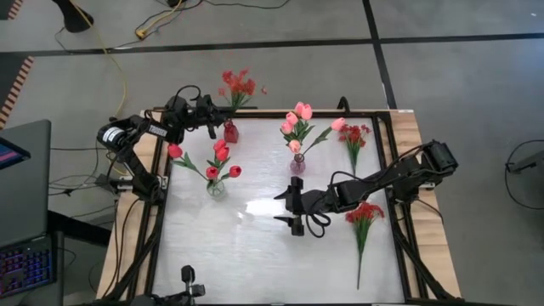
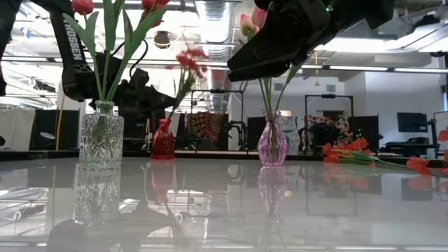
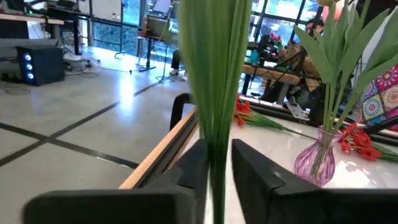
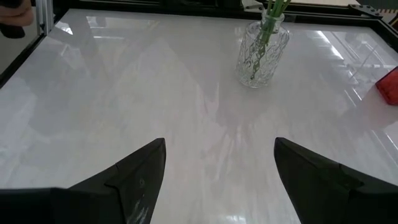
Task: Sort flowers into vase by color
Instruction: Put the red flowers into the red vase
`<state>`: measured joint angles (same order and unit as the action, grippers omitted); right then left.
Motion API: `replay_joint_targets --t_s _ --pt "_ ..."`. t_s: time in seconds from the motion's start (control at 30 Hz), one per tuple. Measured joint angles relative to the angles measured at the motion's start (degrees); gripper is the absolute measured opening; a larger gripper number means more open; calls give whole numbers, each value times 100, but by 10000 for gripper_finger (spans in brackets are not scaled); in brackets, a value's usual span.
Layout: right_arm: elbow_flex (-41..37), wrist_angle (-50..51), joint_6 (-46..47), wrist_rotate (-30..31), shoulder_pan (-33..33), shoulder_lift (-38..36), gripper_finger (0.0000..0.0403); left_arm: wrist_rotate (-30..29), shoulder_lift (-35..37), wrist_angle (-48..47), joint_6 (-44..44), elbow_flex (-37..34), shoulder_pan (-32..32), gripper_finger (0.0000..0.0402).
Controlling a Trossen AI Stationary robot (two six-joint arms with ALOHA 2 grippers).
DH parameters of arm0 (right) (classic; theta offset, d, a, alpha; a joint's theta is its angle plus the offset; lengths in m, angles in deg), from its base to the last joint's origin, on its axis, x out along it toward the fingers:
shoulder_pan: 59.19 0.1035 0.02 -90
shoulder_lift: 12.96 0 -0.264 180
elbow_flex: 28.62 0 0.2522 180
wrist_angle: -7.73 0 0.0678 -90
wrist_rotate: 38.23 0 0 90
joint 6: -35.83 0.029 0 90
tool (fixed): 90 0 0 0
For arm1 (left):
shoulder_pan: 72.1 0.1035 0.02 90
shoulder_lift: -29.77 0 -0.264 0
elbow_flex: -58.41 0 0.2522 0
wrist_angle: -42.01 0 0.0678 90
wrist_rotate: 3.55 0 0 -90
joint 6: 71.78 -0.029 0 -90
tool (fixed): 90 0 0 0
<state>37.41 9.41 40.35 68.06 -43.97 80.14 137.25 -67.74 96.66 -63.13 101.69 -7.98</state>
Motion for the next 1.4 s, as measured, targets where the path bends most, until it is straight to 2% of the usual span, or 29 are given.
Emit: replay_joint_targets --t_s 0.2,0.43,0.57,0.77,0.9,1.1,1.23,1.4 --pt "0 3 0 0 0 0 324 293 0 -10 -2 0 93 116" --pt "0 4 -2 0 0 0 324 489 0 -106 150 0 246 171" --pt "0 -16 -3 2 0 0 324 491 60 -662 80 0 267 195" --pt "2 -14 7 3 -44 0 324 345 578 -1915 -608 0 266 217" --pt "2 -2 145 11 -47 0 324 -118 1298 -2968 -1154 0 248 220" --pt "4 86 587 11 -114 0 324 -1266 2477 -4915 -1826 0 86 220" --pt "4 180 925 11 -115 0 324 -2012 3053 -5890 -1805 0 -85 220" --pt "46 506 1648 11 -109 -15 324 -3315 3528 -6995 -1549 0 -243 220"
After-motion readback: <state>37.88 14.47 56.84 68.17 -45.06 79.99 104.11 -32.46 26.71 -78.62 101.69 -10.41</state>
